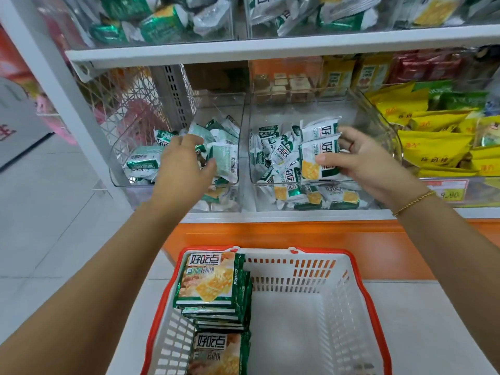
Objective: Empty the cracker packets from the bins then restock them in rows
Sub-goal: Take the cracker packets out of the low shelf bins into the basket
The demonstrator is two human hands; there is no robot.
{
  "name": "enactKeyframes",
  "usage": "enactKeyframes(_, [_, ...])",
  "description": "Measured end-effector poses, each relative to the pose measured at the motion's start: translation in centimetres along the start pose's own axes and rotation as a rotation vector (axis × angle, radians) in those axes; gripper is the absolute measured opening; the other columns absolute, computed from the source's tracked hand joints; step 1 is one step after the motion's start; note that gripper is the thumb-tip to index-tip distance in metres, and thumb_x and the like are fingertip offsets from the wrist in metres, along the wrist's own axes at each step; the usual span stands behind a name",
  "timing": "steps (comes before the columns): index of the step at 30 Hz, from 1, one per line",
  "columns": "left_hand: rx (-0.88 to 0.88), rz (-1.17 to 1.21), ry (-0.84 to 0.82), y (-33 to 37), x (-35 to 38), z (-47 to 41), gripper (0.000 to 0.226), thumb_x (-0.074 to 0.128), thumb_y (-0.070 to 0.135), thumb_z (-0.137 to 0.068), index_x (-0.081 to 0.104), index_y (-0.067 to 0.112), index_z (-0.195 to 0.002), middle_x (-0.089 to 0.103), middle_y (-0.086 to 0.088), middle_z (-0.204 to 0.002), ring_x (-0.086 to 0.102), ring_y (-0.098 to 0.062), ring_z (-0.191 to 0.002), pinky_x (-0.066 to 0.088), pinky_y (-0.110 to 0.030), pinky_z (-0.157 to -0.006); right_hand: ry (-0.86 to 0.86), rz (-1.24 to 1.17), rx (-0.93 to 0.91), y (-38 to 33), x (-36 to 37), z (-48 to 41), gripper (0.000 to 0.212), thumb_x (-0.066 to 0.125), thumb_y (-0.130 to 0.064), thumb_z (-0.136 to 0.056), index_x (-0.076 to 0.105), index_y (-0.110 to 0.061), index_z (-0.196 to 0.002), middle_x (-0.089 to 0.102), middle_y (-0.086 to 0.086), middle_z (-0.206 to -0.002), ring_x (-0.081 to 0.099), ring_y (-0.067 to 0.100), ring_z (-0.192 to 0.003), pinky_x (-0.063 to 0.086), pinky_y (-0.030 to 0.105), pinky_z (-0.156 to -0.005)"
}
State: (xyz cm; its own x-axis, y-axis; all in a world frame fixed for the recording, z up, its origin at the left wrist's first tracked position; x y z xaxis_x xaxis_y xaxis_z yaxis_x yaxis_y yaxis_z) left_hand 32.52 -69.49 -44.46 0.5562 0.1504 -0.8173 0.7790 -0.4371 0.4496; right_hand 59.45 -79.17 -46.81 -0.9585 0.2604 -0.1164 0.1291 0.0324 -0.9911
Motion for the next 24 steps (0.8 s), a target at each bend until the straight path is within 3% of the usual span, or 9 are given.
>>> enactKeyframes(3, [-0.219,-0.104,-0.206,-1.8,0.8,-3.1,0.044,0.057,0.046,-0.091,0.063,0.003,-0.097,0.06,-0.014,-0.079,0.055,-0.025,-0.071,0.041,-0.03,-0.063,0.01,-0.037,0.012,0.6,0.8,-0.6,0.052,0.079,-0.014,-0.066,0.06,-0.021,-0.114,0.069,-0.001,-0.114,0.067,0.02,-0.105,0.053,0.03,-0.086])
enactKeyframes(4, [-0.246,-0.145,-0.271,-1.8,1.1,-3.8,0.05,0.055,0.051,-0.091,0.056,0.006,-0.071,0.049,-0.009,-0.06,0.046,-0.021,-0.056,0.035,-0.028,-0.054,0.011,-0.04,0.015,0.7,1.0,-0.7,0.051,0.078,-0.011,-0.07,0.059,-0.018,-0.117,0.069,0.001,-0.114,0.067,0.02,-0.104,0.053,0.028,-0.084])
enactKeyframes(6, [-0.279,-0.192,-0.404,-1.2,1.9,-4.6,0.062,0.052,0.059,-0.089,0.037,0.01,-0.055,0.033,-0.006,-0.053,0.034,-0.019,-0.047,0.027,-0.026,-0.05,0.007,-0.025,0.018,0.8,1.2,-0.9,0.051,0.076,-0.007,-0.075,0.057,-0.015,-0.122,0.069,0.001,-0.114,0.068,0.02,-0.103,0.054,0.03,-0.085])
enactKeyframes(8, [-0.308,-0.206,-0.541,-0.4,2.8,-5.3,0.06,0.051,0.061,-0.088,0.057,0.003,-0.073,0.043,-0.012,-0.058,0.033,-0.019,-0.049,0.028,-0.026,-0.052,0.001,-0.01,0.021,0.9,1.4,-0.9,0.05,0.077,-0.008,-0.075,0.058,-0.015,-0.121,0.069,0.001,-0.114,0.068,0.02,-0.102,0.054,0.036,-0.089])
enactKeyframes(9, [-0.331,-0.196,-0.613,-0.2,3.4,-5.5,0.064,0.052,0.061,-0.087,0.062,0.0,-0.101,0.053,-0.018,-0.07,0.035,-0.02,-0.053,0.031,-0.026,-0.055,0.002,-0.001,0.019,1.0,1.4,-0.9,0.05,0.077,-0.008,-0.074,0.058,-0.015,-0.12,0.069,0.001,-0.114,0.068,0.02,-0.102,0.054,0.037,-0.091])
enactKeyframes(11, [-0.43,-0.129,-0.704,-0.5,4.2,-5.8,0.074,0.058,0.061,-0.083,0.049,0.004,-0.129,0.058,-0.019,-0.095,0.047,-0.024,-0.067,0.046,-0.031,-0.067,0.006,0.003,0.012,1.0,1.4,-0.7,0.05,0.078,-0.009,-0.073,0.059,-0.016,-0.119,0.068,0.001,-0.115,0.067,0.019,-0.104,0.053,0.036,-0.093])
enactKeyframes(14, [-0.565,-0.025,-0.698,-1.6,5.0,-6.2,0.064,0.068,0.056,-0.078,0.048,0.004,-0.11,0.054,-0.012,-0.084,0.053,-0.025,-0.066,0.053,-0.034,-0.075,-0.007,-0.012,0.006,1.0,1.3,-0.2,0.05,0.078,-0.01,-0.074,0.058,-0.016,-0.119,0.068,0.001,-0.116,0.067,0.019,-0.104,0.052,0.033,-0.086])
enactKeyframes(18, [-0.704,0.113,-0.647,-2.1,5.6,-5.3,0.045,0.069,0.043,-0.082,0.035,0.015,-0.075,0.028,-0.004,-0.07,0.029,-0.019,-0.059,0.037,-0.034,-0.064,-0.031,-0.079,-0.015,0.6,1.3,0.8,0.051,0.075,-0.007,-0.075,0.057,-0.015,-0.122,0.067,0.001,-0.118,0.067,0.017,-0.104,0.053,0.028,-0.084])
enactKeyframes(24, [-0.772,0.434,-0.598,-1.4,6.5,-4.4,0.042,0.07,0.035,-0.084,0.045,0.005,-0.1,0.046,-0.008,-0.1,0.058,-0.032,-0.095,0.053,-0.04,-0.077,-0.039,-0.12,-0.034,0.0,1.5,1.9,0.049,0.072,-0.002,-0.078,0.056,-0.012,-0.124,0.067,0.002,-0.116,0.068,0.016,-0.101,0.055,0.021,-0.076])
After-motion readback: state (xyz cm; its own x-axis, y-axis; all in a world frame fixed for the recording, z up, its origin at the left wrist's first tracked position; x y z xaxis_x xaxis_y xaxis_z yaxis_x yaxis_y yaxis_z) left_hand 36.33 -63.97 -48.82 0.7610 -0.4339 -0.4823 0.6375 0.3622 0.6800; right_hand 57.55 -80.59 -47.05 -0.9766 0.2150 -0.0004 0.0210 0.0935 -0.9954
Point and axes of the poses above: each hand's wrist, its own z-axis away from the middle knuckle, its own x-axis out of the palm, y = z × x, the point moved 6 cm from there along -z, towards the middle knuckle
